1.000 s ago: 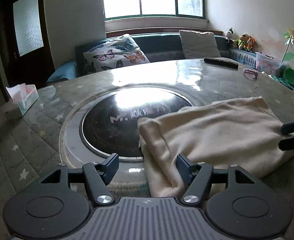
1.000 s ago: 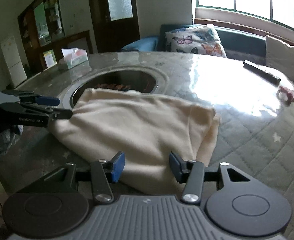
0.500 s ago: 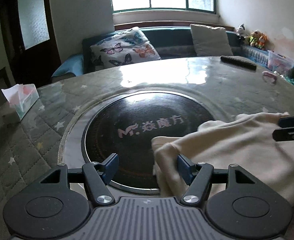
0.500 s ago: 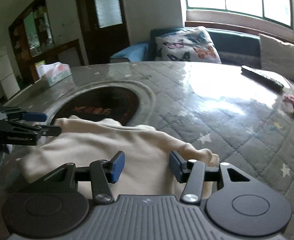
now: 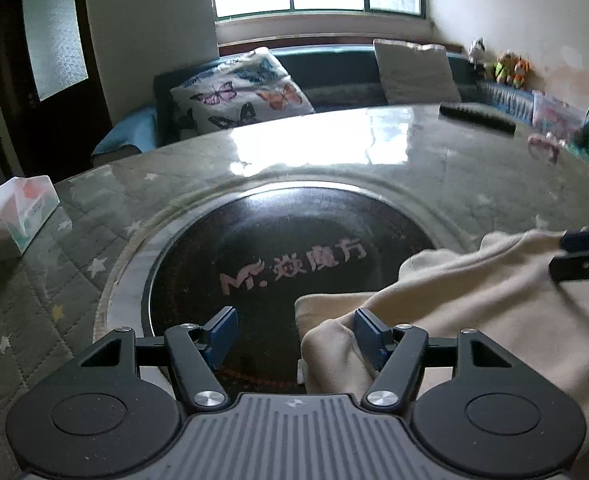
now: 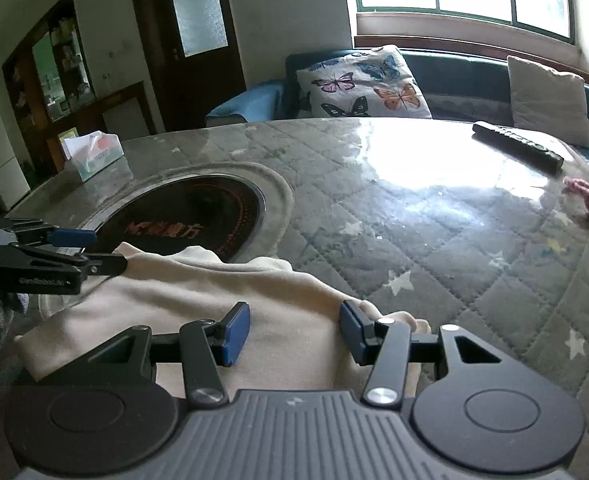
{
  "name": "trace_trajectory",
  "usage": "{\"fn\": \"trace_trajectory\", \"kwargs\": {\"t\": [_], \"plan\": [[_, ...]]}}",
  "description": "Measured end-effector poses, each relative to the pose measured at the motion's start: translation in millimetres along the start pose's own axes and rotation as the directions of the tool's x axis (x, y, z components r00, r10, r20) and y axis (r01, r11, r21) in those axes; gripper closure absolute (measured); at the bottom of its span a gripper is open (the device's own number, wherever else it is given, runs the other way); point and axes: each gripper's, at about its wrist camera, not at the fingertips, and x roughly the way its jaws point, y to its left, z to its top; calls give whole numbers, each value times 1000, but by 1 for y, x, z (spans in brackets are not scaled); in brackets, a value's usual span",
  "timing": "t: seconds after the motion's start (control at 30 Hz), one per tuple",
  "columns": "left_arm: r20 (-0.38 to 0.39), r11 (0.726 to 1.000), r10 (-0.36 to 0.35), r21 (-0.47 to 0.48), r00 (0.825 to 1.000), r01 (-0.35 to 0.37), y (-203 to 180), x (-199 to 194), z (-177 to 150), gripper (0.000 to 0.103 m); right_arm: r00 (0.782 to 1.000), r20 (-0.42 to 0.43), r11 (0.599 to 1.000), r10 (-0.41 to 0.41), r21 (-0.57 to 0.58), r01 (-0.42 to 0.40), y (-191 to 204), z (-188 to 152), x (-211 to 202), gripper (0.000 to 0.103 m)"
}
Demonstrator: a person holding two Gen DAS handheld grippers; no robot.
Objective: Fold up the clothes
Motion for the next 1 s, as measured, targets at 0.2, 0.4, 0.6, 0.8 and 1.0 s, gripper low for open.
{"fn": "trace_trajectory", "kwargs": {"t": [0.2,0.4,0.6,0.8,1.0], "plan": [[-2,1000,-7,8,1000,7,0,3,2,31,1000,14,999,12,-39,-11,12,5,-5,52],[1,1000,-2,2,1000,2,1,1,2,25,1000,-7,999,-5,-44,4,16,1,3,50],[22,1000,0,4,1000,-1,-1,-9,2,12,1000,6,995,13,-102,-12,32,0,-10,48],[37,1000,9,7,999,-9,-1,-17,0,3,999,-5,986,53,-159,-54,54,-7,-16,46],[44,1000,20,10,999,-20,1,-23,-3,0,997,2,972,72,-225,-70,76,-19,-22,40]]}}
